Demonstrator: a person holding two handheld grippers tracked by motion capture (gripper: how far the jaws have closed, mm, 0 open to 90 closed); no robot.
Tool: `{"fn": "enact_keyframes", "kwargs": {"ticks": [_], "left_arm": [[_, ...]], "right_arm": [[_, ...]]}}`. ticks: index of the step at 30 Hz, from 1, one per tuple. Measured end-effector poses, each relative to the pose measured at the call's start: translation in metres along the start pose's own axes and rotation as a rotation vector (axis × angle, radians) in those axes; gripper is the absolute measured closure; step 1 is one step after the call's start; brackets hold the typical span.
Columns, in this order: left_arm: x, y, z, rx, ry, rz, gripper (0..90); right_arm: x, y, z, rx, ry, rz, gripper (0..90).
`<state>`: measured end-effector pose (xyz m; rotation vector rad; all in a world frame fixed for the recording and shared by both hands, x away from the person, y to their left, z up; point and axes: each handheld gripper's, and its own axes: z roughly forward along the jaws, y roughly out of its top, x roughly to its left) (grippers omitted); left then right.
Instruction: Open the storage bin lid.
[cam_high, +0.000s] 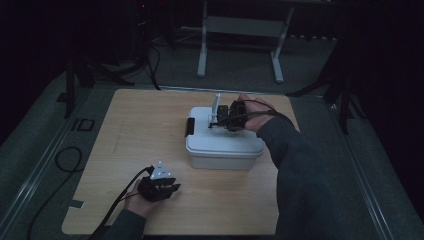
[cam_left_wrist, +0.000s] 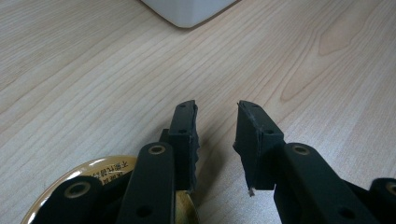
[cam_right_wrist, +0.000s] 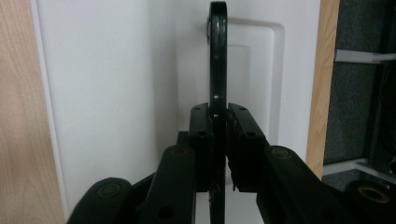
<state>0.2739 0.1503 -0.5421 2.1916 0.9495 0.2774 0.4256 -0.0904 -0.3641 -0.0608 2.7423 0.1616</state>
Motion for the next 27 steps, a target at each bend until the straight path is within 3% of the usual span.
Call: {"fn": "enact_keyframes", "kwargs": {"ticks": [27], "left_arm": [[0.0003,-0.0004,-0.0005,-0.002,-0.001,-0.002,68.2]], "right_arm": [[-0.0072,0.0090,0.0040,0.045,0.038,-0.027,84.0]]}}
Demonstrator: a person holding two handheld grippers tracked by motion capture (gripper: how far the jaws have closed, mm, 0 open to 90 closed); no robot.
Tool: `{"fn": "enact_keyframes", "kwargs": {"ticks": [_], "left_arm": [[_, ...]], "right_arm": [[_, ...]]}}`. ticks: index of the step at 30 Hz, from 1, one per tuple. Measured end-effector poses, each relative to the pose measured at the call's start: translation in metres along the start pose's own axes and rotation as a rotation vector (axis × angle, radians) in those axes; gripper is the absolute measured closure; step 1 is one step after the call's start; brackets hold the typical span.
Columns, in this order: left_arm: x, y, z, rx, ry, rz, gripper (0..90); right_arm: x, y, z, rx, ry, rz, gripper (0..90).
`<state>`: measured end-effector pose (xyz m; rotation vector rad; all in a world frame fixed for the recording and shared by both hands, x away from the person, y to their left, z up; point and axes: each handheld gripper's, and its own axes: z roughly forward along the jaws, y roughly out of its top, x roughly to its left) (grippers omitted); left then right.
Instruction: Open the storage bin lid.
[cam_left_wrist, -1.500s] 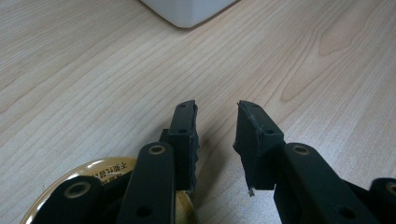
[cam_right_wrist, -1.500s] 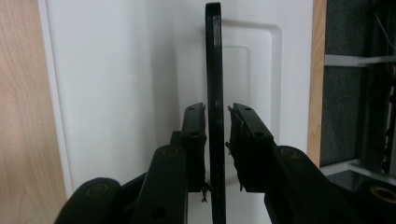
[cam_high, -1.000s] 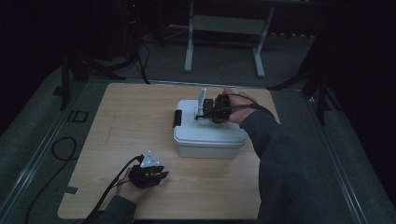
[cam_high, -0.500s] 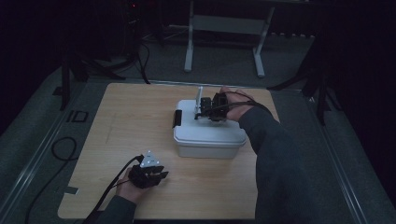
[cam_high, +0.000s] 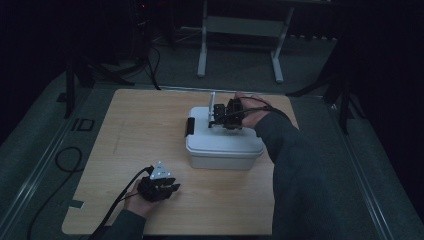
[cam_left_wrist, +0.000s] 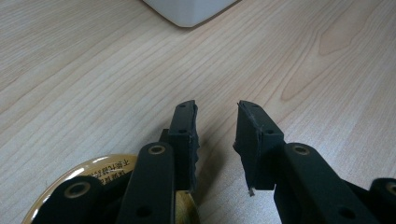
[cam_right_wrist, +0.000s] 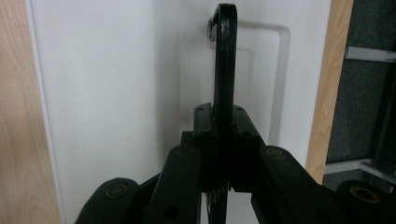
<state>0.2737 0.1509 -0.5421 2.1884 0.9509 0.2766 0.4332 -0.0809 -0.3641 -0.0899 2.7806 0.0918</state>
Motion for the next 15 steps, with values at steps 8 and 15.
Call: {"fn": "enact_keyframes", "kwargs": {"ticks": [8,15], "left_arm": [[0.0003,0.0000,0.0000,0.000,-0.001,-0.002,68.1],[0.0004,0.0000,-0.0001,-0.001,-0.001,-0.002,68.0]], "right_arm": [[-0.0009,0.0005,-0.0002,0.003,0.008,0.001,84.2],[-0.0017,0.0001,-0.0010,-0.003,0.006,0.003,84.2]]}}
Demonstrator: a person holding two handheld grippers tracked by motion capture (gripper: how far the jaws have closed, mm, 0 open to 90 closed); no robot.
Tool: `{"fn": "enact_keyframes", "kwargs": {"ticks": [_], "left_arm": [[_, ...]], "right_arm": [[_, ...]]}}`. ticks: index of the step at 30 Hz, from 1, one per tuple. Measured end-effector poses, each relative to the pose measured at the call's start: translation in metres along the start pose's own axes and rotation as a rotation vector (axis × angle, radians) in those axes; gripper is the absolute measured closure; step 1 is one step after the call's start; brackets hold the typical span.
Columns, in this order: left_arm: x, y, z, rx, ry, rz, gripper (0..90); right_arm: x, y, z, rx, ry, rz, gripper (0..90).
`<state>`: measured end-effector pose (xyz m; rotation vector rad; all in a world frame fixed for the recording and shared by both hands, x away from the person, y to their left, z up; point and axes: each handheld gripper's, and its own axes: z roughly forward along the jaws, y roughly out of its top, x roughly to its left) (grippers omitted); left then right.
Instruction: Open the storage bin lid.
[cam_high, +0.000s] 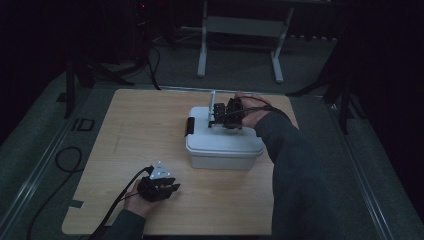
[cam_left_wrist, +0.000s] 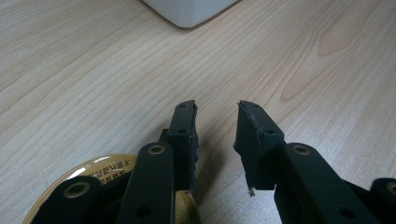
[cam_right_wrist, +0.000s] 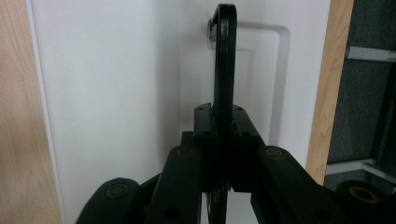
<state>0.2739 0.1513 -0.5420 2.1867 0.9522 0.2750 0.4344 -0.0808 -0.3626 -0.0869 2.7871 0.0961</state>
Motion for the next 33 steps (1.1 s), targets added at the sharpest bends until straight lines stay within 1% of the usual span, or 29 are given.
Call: {"fn": "enact_keyframes", "kwargs": {"ticks": [8,16,23,33], "left_arm": [[0.000,0.000,0.000,0.000,0.000,0.000,67.9],[0.000,0.000,0.000,0.002,0.000,0.003,67.8],[0.000,0.000,0.000,0.002,-0.001,0.001,67.8],[0.000,0.000,-0.001,0.002,0.000,0.000,67.8]], "right_arm": [[-0.001,0.000,-0.002,-0.009,-0.005,0.001,84.2],[-0.001,0.001,-0.005,-0.003,-0.005,0.004,84.2],[-0.001,-0.001,-0.012,-0.016,-0.012,0.009,84.3],[-0.003,-0.005,-0.021,-0.015,-0.025,0.011,84.3]]}}
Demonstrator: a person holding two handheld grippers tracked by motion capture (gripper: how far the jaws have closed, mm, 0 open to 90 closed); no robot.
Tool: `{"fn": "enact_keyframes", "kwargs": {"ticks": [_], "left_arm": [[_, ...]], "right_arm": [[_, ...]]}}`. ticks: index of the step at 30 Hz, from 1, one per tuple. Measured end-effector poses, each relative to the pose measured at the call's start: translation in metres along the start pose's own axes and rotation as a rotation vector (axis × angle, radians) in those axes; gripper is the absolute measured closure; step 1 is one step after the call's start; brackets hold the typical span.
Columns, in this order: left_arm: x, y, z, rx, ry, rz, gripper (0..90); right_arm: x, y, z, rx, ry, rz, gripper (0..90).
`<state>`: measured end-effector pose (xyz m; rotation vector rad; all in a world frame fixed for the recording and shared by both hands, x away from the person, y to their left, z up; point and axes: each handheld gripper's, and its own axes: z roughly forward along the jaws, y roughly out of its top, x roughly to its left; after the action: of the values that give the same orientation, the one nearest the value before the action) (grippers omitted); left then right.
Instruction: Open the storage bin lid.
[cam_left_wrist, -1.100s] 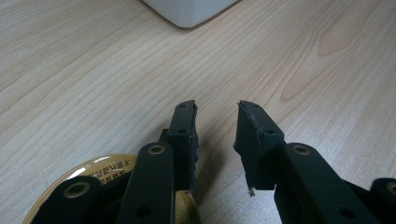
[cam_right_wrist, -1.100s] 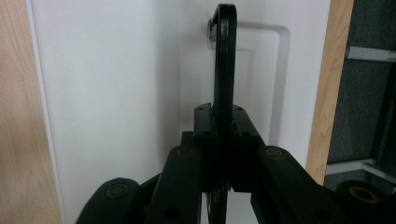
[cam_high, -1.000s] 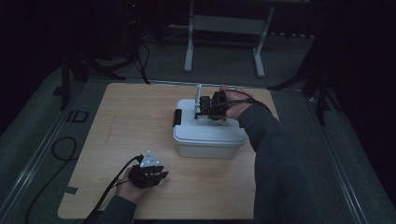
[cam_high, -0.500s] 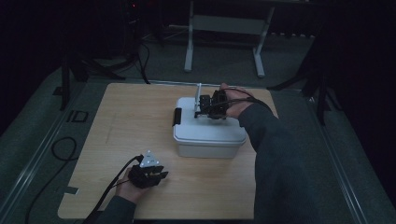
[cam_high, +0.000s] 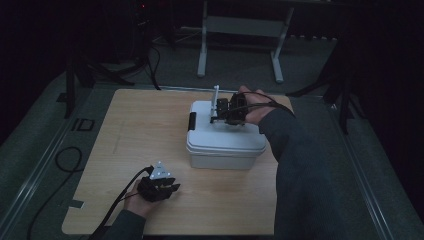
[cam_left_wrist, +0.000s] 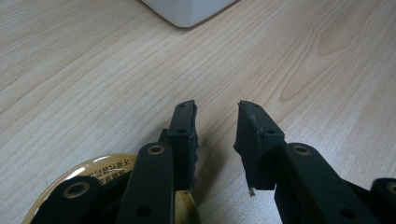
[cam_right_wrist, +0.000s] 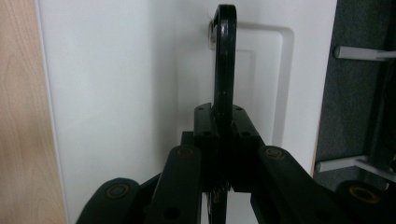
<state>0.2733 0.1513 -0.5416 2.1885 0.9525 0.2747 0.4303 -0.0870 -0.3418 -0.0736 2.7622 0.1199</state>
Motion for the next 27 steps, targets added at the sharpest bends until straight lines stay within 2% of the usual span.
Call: {"fn": "enact_keyframes", "kwargs": {"ticks": [16,27], "left_arm": [[0.000,0.000,0.001,0.000,-0.002,-0.001,67.8],[0.000,0.000,0.001,0.000,-0.002,-0.001,67.7]], "right_arm": [[-0.003,-0.016,-0.010,-0.001,-0.001,0.035,84.3],[-0.002,-0.027,-0.009,0.011,0.003,0.058,84.3]]}}
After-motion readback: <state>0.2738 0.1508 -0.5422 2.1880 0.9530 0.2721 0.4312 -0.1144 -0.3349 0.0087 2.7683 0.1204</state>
